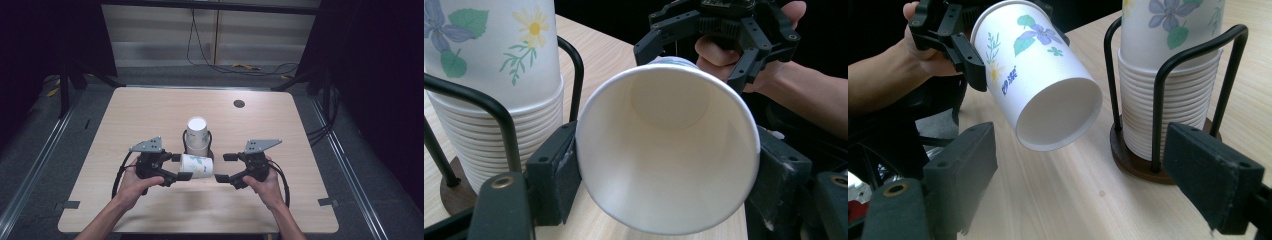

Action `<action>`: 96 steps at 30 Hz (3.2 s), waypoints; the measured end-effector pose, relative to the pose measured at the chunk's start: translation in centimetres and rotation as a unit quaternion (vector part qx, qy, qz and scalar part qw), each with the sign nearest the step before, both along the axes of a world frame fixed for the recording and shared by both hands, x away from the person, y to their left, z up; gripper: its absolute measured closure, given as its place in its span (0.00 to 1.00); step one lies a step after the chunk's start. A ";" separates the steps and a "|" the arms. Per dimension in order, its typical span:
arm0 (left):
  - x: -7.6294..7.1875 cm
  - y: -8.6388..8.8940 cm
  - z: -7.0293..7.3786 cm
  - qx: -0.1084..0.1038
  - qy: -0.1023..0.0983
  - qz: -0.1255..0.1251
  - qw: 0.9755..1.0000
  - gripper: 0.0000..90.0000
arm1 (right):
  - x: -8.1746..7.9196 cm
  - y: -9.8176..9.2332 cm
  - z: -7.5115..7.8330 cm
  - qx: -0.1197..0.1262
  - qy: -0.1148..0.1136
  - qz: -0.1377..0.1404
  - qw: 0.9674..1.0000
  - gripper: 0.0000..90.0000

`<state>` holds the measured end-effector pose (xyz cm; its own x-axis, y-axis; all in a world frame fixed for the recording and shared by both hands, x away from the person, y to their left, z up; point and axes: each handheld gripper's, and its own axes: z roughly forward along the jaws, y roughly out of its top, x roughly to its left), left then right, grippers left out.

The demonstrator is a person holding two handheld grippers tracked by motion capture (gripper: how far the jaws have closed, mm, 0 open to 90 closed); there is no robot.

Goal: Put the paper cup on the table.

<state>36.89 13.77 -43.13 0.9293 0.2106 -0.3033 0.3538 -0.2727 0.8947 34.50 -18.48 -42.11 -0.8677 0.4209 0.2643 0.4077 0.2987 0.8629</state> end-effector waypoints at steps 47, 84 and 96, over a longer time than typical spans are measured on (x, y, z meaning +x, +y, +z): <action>1.3 9.6 0.4 0.117 -0.013 0.141 0.983 0.28 | -2.1 -3.4 -1.0 -0.040 -0.002 -0.106 0.993 0.17; 8.3 7.4 1.1 0.265 0.021 0.156 0.951 0.28 | -2.2 -3.3 -1.5 -0.046 0.006 -0.103 0.994 0.17; 9.6 6.7 1.2 0.311 0.031 0.147 0.938 0.28 | -2.3 -3.3 -1.6 -0.048 0.006 -0.104 0.993 0.17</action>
<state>46.51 20.45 -41.97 0.7887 0.6086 -0.0874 0.5407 -0.6189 0.5697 32.25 -21.81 -43.66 -0.7565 0.6144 0.2240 0.4793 0.2879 0.8291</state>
